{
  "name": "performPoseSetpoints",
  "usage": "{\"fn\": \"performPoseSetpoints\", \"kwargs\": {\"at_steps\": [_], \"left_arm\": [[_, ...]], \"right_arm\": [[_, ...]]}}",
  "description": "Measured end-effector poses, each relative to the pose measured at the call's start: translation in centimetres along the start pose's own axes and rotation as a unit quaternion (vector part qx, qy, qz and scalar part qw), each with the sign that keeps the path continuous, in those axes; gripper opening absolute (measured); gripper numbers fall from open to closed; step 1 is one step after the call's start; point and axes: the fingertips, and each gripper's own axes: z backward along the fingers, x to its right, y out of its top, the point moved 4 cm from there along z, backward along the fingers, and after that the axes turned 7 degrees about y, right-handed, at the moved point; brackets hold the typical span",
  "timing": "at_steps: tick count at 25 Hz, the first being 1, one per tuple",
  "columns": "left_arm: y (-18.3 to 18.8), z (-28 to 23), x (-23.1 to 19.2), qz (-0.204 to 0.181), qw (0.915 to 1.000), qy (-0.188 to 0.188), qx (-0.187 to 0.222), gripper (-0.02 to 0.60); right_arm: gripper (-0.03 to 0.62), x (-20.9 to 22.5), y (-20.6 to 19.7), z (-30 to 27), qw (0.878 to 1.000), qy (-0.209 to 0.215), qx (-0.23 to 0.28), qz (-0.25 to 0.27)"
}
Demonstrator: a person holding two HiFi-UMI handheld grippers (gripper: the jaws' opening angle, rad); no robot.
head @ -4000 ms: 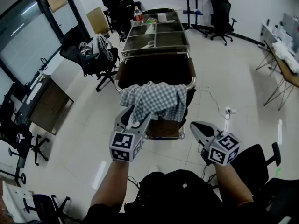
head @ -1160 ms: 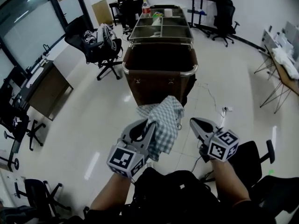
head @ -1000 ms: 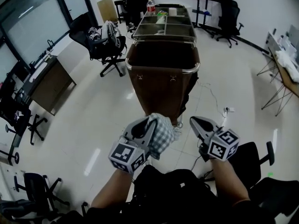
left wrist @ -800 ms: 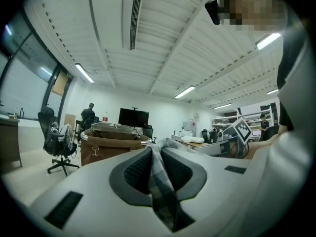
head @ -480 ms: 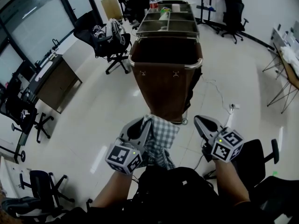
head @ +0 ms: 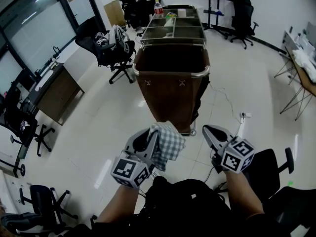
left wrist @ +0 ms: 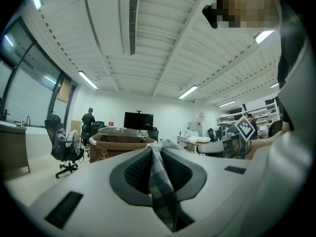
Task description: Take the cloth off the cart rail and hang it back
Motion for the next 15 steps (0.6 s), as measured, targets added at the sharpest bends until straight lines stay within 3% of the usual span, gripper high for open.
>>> {"fn": "performPoseSetpoints", "kwargs": {"at_steps": [15], "left_arm": [[0.94, 0.06, 0.14, 0.001, 0.9997, 0.025, -0.005, 0.044]], "right_arm": [[0.023, -0.09, 0.67, 0.02, 1.000, 0.010, 0.000, 0.004]]}}
